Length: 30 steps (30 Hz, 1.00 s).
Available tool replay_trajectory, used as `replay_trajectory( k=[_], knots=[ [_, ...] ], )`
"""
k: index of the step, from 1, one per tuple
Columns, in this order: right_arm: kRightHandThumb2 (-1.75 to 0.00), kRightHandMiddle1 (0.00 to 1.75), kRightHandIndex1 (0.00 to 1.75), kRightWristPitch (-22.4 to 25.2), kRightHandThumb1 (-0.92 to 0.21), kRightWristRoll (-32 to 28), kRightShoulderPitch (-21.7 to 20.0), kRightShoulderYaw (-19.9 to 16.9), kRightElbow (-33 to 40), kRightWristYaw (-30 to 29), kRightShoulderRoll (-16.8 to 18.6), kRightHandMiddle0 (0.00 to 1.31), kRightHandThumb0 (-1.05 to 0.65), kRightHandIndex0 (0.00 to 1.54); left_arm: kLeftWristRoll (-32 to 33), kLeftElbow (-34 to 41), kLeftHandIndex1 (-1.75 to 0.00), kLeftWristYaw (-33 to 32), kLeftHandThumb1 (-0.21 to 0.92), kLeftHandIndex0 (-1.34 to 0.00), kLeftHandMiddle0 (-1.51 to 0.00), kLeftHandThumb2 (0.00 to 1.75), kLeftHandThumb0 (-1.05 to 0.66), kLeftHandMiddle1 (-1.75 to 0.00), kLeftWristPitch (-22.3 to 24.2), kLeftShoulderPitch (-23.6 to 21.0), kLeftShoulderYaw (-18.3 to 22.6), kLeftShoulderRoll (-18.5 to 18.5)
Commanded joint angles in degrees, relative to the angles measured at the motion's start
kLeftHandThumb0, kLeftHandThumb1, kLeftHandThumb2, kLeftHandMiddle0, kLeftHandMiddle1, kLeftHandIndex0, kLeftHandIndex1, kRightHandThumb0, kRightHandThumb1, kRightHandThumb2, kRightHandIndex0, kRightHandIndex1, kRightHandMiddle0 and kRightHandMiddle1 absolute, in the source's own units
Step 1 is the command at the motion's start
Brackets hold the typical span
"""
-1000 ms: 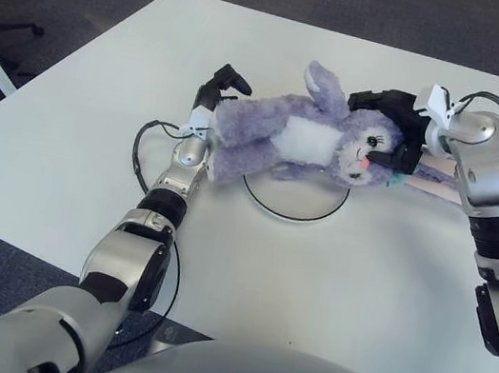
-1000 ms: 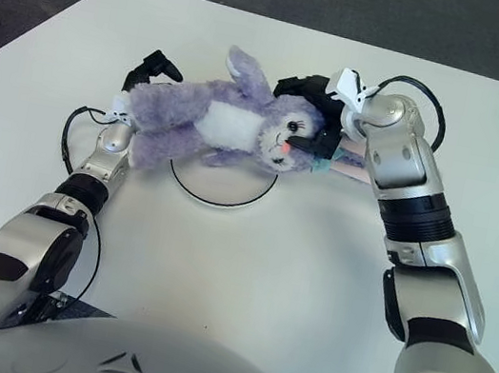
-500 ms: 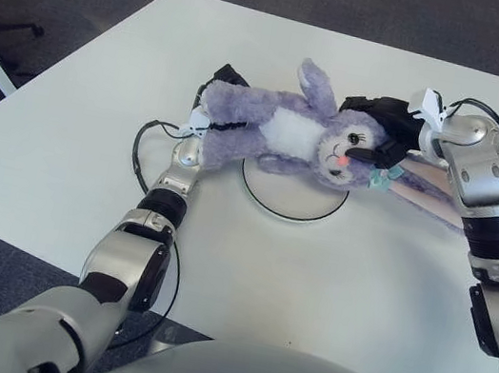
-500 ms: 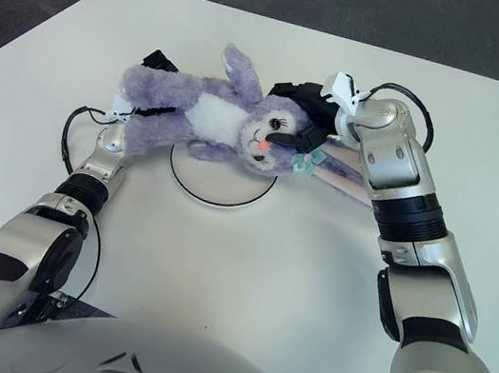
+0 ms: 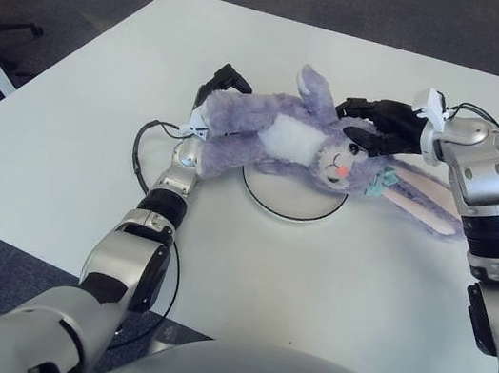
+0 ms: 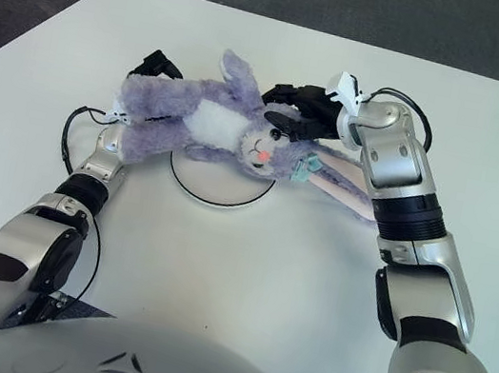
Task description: Put the doll into the plate.
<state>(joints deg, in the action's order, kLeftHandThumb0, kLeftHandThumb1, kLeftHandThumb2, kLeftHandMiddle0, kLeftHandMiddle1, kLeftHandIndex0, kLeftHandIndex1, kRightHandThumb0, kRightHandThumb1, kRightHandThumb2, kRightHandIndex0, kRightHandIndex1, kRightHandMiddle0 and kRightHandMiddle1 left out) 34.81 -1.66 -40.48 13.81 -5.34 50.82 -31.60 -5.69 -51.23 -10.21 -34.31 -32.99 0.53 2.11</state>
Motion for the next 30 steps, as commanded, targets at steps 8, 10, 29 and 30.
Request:
replay_trajectory(
  k=[8, 10, 29, 30],
  knots=[
    [-0.93, 0.47, 0.27, 6.5, -0.92, -2.99, 1.55, -2.61, 3.39, -2.19, 0.96, 0.0, -0.94, 0.0, -1.56, -3.73, -1.75, -0.85, 0.33, -0.6, -1.27, 1.3, -0.47, -1.75, 0.05, 8.19, -1.61, -1.58],
    [-0.94, 0.43, 0.26, 7.09, -0.92, -3.13, 1.52, -2.6, 3.84, -2.29, 0.66, 0.0, -0.96, 0.0, -1.37, -3.78, -1.75, -0.81, 0.34, -0.59, -1.27, 1.29, -0.47, -1.75, -0.09, 8.2, -1.53, -1.61],
    [-0.96, 0.43, 0.27, 8.92, -0.92, -3.86, -0.23, -4.99, 4.51, -1.3, -3.06, 0.0, -0.98, 0.0, -1.7, -4.57, -1.75, -1.29, 0.32, -0.61, -1.29, 1.32, -0.48, -1.75, -1.18, 7.9, -1.62, -1.38],
    [-0.96, 0.42, 0.27, 8.9, -0.92, -4.08, -0.78, -5.3, 4.0, -0.83, -3.48, 0.0, -0.99, 0.0, -1.79, -4.6, -1.75, -1.34, 0.32, -0.61, -1.29, 1.32, -0.48, -1.75, -1.16, 7.91, -1.69, -1.35]
  ],
)
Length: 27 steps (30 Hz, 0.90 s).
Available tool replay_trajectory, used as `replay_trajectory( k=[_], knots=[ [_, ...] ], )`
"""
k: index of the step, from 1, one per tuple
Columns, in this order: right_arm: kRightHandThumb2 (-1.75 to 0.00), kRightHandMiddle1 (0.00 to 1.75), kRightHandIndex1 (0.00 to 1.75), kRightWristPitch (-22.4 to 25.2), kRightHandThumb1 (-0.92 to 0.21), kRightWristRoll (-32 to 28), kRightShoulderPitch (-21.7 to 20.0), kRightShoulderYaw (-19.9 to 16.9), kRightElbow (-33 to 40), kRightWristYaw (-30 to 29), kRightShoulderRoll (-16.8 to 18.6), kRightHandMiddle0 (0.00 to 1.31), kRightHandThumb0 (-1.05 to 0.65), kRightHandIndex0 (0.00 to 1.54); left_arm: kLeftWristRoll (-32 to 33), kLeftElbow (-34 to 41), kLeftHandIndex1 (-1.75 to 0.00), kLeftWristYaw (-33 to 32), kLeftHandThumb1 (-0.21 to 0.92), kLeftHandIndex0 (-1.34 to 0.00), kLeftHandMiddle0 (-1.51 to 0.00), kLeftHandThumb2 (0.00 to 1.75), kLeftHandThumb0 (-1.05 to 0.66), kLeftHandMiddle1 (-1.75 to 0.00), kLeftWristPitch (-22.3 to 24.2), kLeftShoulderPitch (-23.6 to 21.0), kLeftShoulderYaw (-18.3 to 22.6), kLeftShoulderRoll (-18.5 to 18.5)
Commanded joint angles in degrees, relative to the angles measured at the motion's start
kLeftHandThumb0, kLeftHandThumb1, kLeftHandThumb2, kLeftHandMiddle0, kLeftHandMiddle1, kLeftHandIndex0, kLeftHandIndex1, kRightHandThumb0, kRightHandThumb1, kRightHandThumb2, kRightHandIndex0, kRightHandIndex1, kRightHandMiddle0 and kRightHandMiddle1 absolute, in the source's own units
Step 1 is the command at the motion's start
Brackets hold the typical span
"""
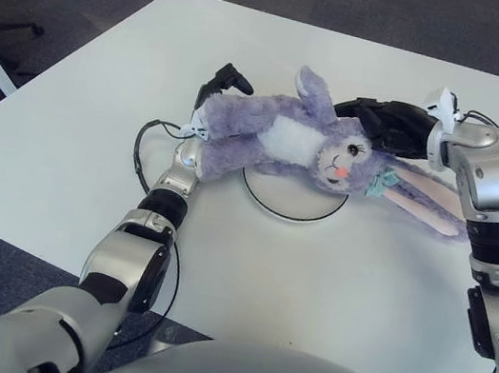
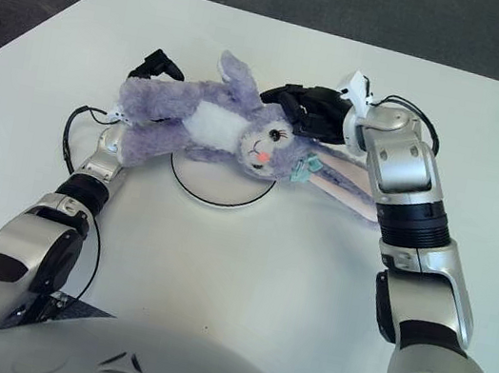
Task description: Put the doll into the plate.
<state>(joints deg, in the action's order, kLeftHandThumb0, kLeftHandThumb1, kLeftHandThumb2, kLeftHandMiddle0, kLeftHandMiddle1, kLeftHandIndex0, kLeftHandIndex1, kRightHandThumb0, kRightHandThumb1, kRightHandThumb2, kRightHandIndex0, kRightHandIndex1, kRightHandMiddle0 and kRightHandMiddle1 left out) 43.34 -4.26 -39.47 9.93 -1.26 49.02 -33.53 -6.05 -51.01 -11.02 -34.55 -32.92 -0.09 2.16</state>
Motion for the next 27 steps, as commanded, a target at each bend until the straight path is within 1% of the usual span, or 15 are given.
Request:
replay_trajectory(
  k=[1, 7, 14, 17, 21, 27],
  knots=[
    [-0.96, 0.42, 0.26, 0.37, -0.92, -1.63, -2.19, -1.65, -0.44, 1.33, -1.86, 0.0, -0.99, 0.0, -1.49, -4.86, -1.75, -0.56, 0.32, -0.61, -1.29, 1.32, -0.48, -1.75, -0.9, 7.84, -1.12, -1.39],
    [-0.95, 0.44, 0.21, 1.42, -0.92, -2.89, -4.82, -2.87, -2.26, 2.7, -3.53, 0.0, -0.99, 0.0, -1.55, -5.33, -1.75, -0.5, 0.31, -0.62, -1.3, 1.32, -0.48, -1.75, -0.94, 7.57, -1.15, -1.27],
    [-0.94, 0.44, 0.15, 2.01, -0.92, -3.77, -5.66, -3.83, -2.85, 2.83, -3.99, 0.0, -1.0, 0.0, -1.42, -5.9, -1.75, -0.43, 0.31, -0.62, -1.3, 1.33, -0.49, -1.75, -1.4, 7.24, -0.86, -1.3],
    [-0.94, 0.4, 0.11, 3.18, -0.92, -4.91, -5.91, -5.86, -2.45, 2.76, -5.03, 0.0, -1.01, 0.0, -1.46, -6.09, -1.75, -0.52, 0.3, -0.63, -1.29, 1.34, -0.49, -1.75, -1.79, 7.06, -0.79, -1.3],
    [-0.95, 0.39, 0.08, 4.25, -0.92, -5.55, -6.76, -6.61, -2.76, 2.66, -5.77, 0.0, -1.01, 0.0, -1.82, -6.21, -1.75, -0.79, 0.3, -0.63, -1.29, 1.34, -0.49, -1.75, -2.07, 7.02, -0.91, -1.16],
    [-0.98, 0.45, 0.09, 5.07, -0.92, -5.6, -8.84, -6.98, -4.29, 3.13, -7.25, 0.0, -1.0, 0.0, -2.45, -6.36, -1.75, -0.83, 0.3, -0.62, -1.28, 1.33, -0.49, -1.75, -1.73, 7.03, -1.1, -0.81]
  ],
)
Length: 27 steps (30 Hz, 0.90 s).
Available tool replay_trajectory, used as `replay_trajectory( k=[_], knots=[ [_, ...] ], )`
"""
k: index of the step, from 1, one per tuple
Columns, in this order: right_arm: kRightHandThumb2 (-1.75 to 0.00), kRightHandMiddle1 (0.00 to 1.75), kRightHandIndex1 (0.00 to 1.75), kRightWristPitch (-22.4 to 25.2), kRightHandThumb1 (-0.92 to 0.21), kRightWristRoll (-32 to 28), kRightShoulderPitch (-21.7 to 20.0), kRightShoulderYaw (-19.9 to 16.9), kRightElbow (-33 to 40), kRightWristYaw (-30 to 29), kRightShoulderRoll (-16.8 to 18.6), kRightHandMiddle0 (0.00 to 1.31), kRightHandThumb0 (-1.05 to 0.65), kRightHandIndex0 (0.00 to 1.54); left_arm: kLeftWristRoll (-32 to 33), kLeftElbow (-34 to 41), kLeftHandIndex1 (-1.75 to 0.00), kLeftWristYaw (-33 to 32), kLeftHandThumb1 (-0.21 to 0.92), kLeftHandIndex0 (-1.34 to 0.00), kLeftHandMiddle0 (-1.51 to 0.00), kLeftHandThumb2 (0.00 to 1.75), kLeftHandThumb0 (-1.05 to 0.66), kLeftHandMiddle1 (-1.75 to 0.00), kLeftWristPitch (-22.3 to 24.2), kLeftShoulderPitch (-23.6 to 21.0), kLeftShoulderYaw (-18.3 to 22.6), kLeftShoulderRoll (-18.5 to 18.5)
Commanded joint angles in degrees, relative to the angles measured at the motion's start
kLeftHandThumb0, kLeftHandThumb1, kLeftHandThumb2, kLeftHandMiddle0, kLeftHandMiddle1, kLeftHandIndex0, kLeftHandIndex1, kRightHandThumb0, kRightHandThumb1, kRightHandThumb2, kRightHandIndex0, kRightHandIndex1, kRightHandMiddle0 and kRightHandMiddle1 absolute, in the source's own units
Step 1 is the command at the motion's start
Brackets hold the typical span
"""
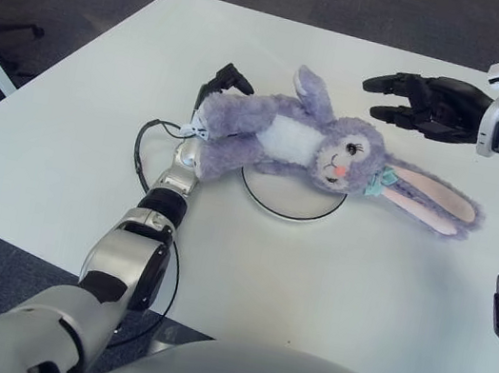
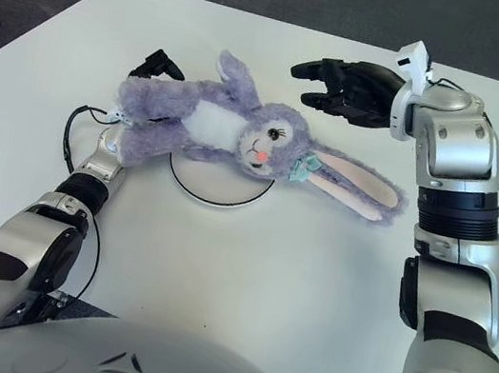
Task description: Put the doll into the plate.
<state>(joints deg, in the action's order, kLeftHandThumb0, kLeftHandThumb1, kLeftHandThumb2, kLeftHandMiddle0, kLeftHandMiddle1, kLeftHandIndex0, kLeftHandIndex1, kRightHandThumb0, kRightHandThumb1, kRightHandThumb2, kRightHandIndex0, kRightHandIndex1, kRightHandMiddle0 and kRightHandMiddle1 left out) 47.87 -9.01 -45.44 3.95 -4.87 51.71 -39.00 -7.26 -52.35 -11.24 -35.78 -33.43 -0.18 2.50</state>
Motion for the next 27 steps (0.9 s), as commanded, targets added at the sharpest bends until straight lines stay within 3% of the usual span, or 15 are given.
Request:
replay_trajectory(
  k=[1, 13, 16, 21, 27],
  knots=[
    [-0.98, 0.46, 0.09, 0.48, -0.92, -0.78, -3.04, -1.0, -0.81, 0.45, -2.08, 0.0, -1.0, 0.0, -1.32, -5.04, -1.75, -0.64, 0.3, -0.62, -1.28, 1.33, -0.49, -1.75, -0.43, 7.55, -1.05, -1.11],
    [-0.99, 0.5, 0.1, -0.12, -0.92, -0.24, -2.9, -2.32, -1.98, -1.1, -4.79, 0.0, -1.02, 0.03, -0.79, -6.06, -1.75, -0.17, 0.31, -0.62, -1.29, 1.32, -0.48, -1.75, -0.9, 7.04, -0.73, -1.05],
    [-0.98, 0.52, 0.12, -5.16, -0.92, 1.27, -0.73, -3.58, -6.23, -3.01, -5.24, 0.0, -1.0, 0.04, -0.91, -6.33, -1.75, -0.31, 0.31, -0.62, -1.29, 1.32, -0.48, -1.75, -0.77, 6.79, -0.74, -0.92],
    [-1.01, 0.65, 0.4, -14.7, -0.92, 4.0, 1.43, -5.02, -15.85, -7.71, -4.91, 0.0, -0.95, 0.01, -0.51, -6.93, -1.75, 0.3, 0.32, -0.61, -1.29, 1.32, -0.48, -1.75, -0.65, 6.44, -0.55, -0.87],
    [-1.04, 0.68, 0.49, -19.24, -0.92, 4.4, 3.2, -6.52, -20.73, -9.55, -5.3, 0.0, -0.9, 0.0, 0.08, -7.39, -1.75, 1.21, 0.32, -0.61, -1.3, 1.32, -0.48, -1.75, -1.04, 6.2, -0.23, -0.94]
  ],
)
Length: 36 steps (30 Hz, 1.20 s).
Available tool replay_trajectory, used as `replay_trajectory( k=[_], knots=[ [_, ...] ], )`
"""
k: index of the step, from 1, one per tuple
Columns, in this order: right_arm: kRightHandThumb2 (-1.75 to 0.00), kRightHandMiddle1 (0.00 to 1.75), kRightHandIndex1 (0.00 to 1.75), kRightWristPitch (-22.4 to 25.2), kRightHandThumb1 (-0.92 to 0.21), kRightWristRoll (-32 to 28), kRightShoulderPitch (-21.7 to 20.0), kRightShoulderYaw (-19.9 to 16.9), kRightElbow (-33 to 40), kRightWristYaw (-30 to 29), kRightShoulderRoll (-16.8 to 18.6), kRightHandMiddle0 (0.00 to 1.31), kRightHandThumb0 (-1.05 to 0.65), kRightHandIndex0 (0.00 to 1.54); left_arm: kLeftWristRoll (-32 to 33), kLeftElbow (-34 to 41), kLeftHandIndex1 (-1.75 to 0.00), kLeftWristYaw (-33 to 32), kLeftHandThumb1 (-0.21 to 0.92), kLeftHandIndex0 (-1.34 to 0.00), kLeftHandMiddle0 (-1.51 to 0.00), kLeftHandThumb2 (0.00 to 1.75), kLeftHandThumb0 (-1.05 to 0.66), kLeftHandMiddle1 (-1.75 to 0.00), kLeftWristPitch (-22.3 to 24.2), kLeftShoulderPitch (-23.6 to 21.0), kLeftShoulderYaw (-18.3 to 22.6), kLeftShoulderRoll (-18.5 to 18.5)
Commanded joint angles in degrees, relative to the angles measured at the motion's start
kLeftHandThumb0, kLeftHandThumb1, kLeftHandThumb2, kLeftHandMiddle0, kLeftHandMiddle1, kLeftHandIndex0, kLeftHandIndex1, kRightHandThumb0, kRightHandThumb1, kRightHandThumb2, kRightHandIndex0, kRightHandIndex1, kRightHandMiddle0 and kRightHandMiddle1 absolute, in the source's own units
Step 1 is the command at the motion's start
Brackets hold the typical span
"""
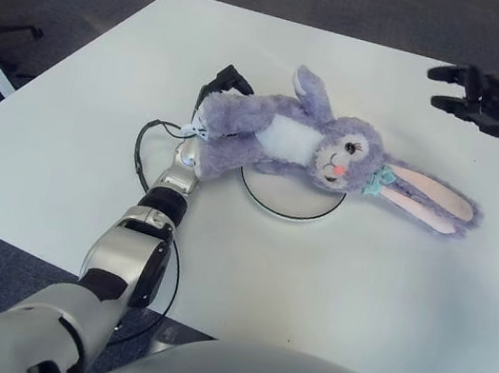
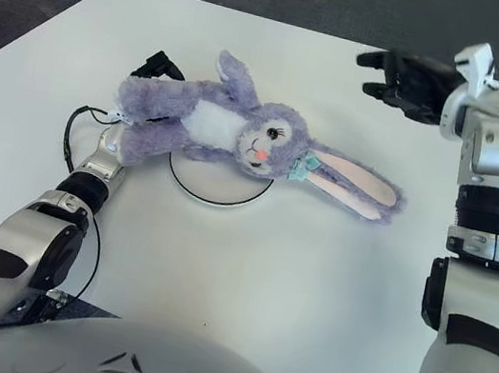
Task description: Put the doll into the plate.
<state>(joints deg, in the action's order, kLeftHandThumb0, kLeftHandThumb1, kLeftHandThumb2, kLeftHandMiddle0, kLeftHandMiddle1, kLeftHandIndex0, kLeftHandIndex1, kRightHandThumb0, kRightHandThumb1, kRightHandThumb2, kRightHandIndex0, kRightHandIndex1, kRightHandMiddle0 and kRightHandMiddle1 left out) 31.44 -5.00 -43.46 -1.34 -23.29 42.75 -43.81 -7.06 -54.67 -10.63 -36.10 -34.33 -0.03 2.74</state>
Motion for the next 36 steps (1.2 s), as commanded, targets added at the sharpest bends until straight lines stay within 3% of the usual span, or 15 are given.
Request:
replay_trajectory(
  k=[1, 6, 14, 17, 19, 22, 25, 36],
  knots=[
    [-1.04, 0.69, 0.5, -3.11, -0.92, 0.35, 1.52, -1.54, -2.72, -0.9, -0.57, 0.0, -0.89, 0.0, -0.09, -5.15, -1.75, 0.66, 0.32, -0.61, -1.3, 1.32, -0.48, -1.75, -0.7, 7.01, -0.33, -1.15],
    [-1.02, 0.71, 0.54, -2.05, -0.92, -0.6, 3.4, -4.48, -2.93, -4.01, -0.33, 0.0, -0.88, 0.0, -0.24, -5.47, -1.75, 0.77, 0.32, -0.61, -1.3, 1.32, -0.48, -1.75, -0.27, 6.7, -0.3, -0.91],
    [-1.03, 0.8, 0.75, -1.86, -0.92, -1.48, 6.86, -8.18, -1.97, -8.25, 0.69, 0.0, -0.84, 0.03, 0.4, -6.14, -1.75, 2.21, 0.33, -0.61, -1.29, 1.31, -0.48, -1.75, -0.2, 6.36, 0.07, -0.61],
    [-1.03, 0.94, 0.85, -1.01, -0.92, -2.01, 7.53, -9.75, -1.87, -10.53, 1.56, 0.0, -0.82, 0.09, 0.71, -6.39, -1.75, 2.53, 0.33, -0.6, -1.29, 1.31, -0.48, -1.75, -0.48, 6.19, 0.39, -0.64],
    [-1.03, 1.24, 0.96, 0.19, -0.92, -2.91, 8.58, -11.45, -0.78, -12.25, 2.42, 0.0, -0.8, 0.15, 0.74, -6.61, -1.75, 2.22, 0.33, -0.6, -1.29, 1.3, -0.48, -1.75, -0.96, 6.07, 0.58, -0.67],
    [-1.02, 1.5, 1.06, 0.93, -0.92, -4.39, 11.27, -13.87, 1.56, -13.96, 3.69, 0.0, -0.78, 0.21, 0.54, -6.84, -1.75, 1.71, 0.33, -0.6, -1.29, 1.3, -0.48, -1.75, -1.29, 5.97, 0.6, -0.46],
    [-1.0, 1.63, 1.14, 1.56, -0.92, -5.58, 14.01, -15.42, 4.57, -15.01, 4.72, 0.0, -0.74, 0.25, 0.39, -7.09, -1.75, 1.45, 0.34, -0.59, -1.28, 1.29, -0.47, -1.75, -1.44, 5.92, 0.57, -0.22],
    [-0.91, 1.72, 1.32, -0.38, -0.92, -8.98, 20.56, -18.76, 8.26, -17.17, 9.45, 0.13, -0.62, 0.4, 1.22, -8.41, -1.75, 2.73, 0.39, -0.55, -1.23, 1.23, -0.46, -1.75, -2.54, 5.35, 1.17, 0.23]
  ],
)
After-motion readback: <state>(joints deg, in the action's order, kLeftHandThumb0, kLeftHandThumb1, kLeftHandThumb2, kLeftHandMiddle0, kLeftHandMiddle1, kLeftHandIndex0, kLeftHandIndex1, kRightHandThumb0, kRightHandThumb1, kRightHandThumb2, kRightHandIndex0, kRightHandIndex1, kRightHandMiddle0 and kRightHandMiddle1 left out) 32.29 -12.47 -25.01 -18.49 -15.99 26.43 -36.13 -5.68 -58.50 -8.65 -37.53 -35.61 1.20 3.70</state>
